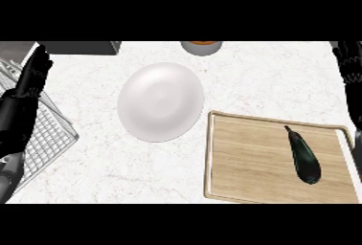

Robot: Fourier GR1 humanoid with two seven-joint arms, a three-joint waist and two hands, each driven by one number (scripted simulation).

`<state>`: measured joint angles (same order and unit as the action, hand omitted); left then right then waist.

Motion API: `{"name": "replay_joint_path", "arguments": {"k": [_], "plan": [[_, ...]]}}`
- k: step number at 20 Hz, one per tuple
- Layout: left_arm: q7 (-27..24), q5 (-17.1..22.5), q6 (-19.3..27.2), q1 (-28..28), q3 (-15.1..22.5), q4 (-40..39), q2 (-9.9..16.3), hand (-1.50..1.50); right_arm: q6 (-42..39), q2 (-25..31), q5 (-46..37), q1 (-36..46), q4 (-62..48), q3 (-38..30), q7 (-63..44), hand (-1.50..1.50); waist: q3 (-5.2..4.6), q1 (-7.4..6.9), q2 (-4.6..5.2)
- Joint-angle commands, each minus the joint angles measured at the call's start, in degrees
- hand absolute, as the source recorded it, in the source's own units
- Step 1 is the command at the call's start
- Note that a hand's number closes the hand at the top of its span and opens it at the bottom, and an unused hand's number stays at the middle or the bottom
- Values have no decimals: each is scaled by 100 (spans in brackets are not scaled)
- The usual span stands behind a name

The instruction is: Pick the eggplant from the tray and place it in the plate

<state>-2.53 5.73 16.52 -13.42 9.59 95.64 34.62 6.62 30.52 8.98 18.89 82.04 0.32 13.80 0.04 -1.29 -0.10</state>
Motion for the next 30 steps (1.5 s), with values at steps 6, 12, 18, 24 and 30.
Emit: {"name": "replay_joint_path", "arguments": {"k": [6,12,18,24,30], "plan": [[397,698,-432,-318,5,-128,-415,0,-1400,-1564,912,655,-633,1535,-1146,150,-7,-246,147],[623,962,-630,-115,-89,-112,-384,0,473,-1437,-1309,-310,-957,2239,-2180,-150,-5,98,9],[753,933,-723,-84,-270,-170,-443,0,808,-1798,-730,-660,-273,1555,-1649,-150,-3,149,-5],[560,900,-989,-62,-444,-327,-557,0,341,-587,-1092,-537,882,1182,-2561,-150,-8,165,-13],[526,745,-881,-429,-347,-756,-760,0,-952,527,-1300,506,658,1403,-4669,-150,-26,178,5]]}}
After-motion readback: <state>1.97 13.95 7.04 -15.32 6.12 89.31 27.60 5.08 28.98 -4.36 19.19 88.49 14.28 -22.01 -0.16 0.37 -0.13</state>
